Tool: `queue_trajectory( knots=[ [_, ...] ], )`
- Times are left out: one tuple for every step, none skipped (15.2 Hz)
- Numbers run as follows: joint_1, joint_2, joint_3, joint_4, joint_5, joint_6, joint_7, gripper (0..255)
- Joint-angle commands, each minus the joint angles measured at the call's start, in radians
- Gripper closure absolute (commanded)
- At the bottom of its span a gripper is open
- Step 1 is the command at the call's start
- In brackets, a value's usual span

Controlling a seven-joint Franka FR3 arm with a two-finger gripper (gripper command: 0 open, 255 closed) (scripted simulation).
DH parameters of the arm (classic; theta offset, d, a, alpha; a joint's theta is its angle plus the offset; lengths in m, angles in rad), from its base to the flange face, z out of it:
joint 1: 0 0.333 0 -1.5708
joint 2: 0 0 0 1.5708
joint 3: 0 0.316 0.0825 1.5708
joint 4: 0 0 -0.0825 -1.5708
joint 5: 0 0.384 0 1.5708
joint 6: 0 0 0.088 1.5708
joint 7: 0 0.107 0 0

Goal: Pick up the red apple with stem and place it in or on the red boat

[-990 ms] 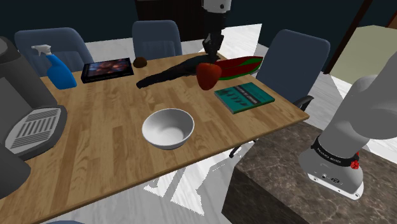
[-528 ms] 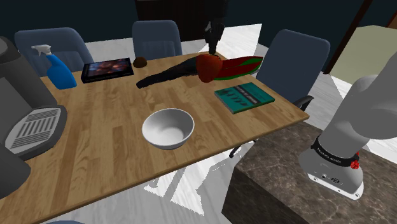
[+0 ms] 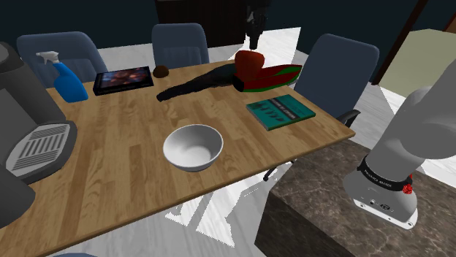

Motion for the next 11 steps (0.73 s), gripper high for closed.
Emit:
queue_trajectory(
  knots=[
    [-0.02,0.022,-0.027,0.04,-0.004,-0.02,-0.047,255],
    [-0.031,0.03,-0.04,0.055,-0.005,-0.028,-0.07,255],
    [-0.041,0.04,-0.053,0.072,-0.006,-0.037,-0.092,255],
    [-0.051,0.05,-0.066,0.091,-0.007,-0.046,-0.115,255],
    [-0.062,0.061,-0.079,0.11,-0.007,-0.055,-0.138,255],
    [-0.072,0.074,-0.091,0.131,-0.007,-0.065,-0.161,255],
    [-0.083,0.087,-0.104,0.153,-0.007,-0.074,-0.183,255],
    [-0.094,0.102,-0.116,0.177,-0.006,-0.085,-0.206,255],
    [-0.105,0.118,-0.128,0.202,-0.005,-0.095,-0.229,255],
    [-0.116,0.135,-0.14,0.229,-0.004,-0.106,-0.251,255],
    [-0.127,0.153,-0.151,0.257,-0.002,-0.118,-0.274,255]
  ],
)
